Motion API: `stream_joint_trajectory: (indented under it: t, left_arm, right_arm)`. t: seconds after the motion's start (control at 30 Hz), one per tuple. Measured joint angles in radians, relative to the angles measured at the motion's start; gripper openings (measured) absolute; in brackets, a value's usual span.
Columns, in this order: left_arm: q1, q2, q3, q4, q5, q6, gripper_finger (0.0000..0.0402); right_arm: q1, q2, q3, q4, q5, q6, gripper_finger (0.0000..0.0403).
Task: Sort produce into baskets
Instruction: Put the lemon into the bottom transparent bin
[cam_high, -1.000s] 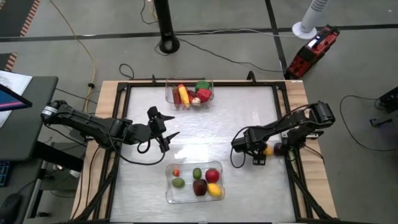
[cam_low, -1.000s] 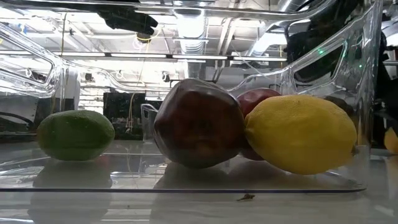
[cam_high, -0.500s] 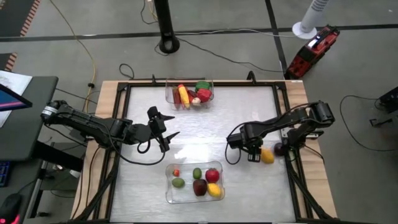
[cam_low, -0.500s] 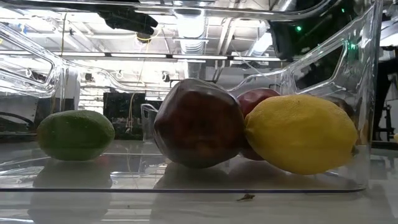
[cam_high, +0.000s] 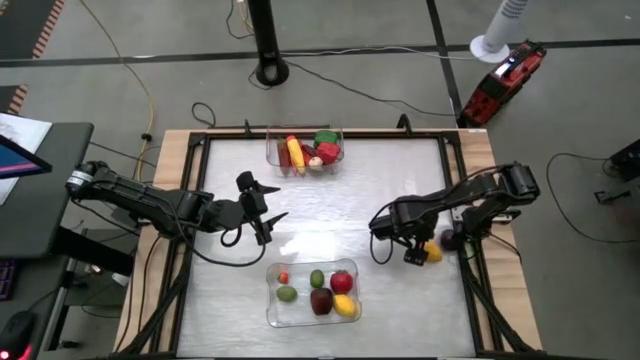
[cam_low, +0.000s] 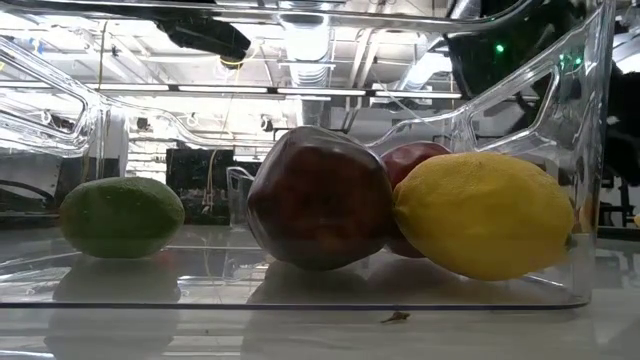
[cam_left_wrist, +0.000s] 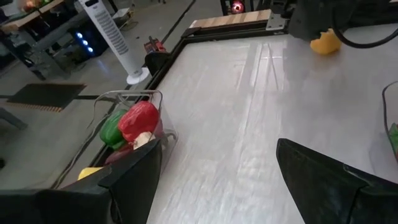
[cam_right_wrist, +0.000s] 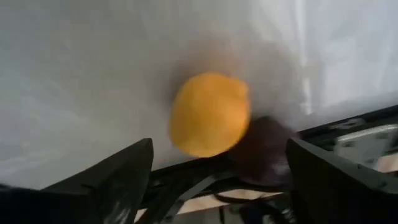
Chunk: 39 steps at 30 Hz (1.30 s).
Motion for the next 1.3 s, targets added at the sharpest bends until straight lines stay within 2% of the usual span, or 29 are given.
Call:
stream_joint_trajectory:
  t: [0.13,0.47,0.77,0.9,1.03,1.17,1.3]
  left_arm:
    - [0.0,0.0,0.0,0.001,0.005,0.007,0.0304]
    - [0.0,0.0,0.0,0.013,0.006,0.023,0.0304]
    - [0.0,0.0,0.0,0.021,0.007,0.033,0.0304]
    - [0.0,0.0,0.0,0.026,0.008,0.033,0.0304]
    - [0.0,0.0,0.0,0.026,0.008,0.033,0.0304]
    - [0.0,0.0,0.0,0.026,0.008,0.035,0.0304]
    - [0.0,0.0,0.0,0.025,0.007,0.045,0.0304]
  right_arm:
    - [0.019,0.0,-0.048,0.021,-0.056,0.006,0.0392]
    - [0.004,0.003,-0.208,0.189,-0.085,-0.026,0.0364]
    - [-0.004,0.005,-0.222,0.215,-0.062,-0.085,0.0267]
    - [-0.004,0.005,-0.172,0.21,-0.058,-0.113,0.0236]
    - [0.001,0.005,-0.07,0.187,-0.057,-0.134,0.0235]
    - [0.028,0.005,0.105,0.126,-0.055,-0.153,0.0245]
    - [0.079,0.005,0.302,0.19,-0.034,-0.16,0.0247]
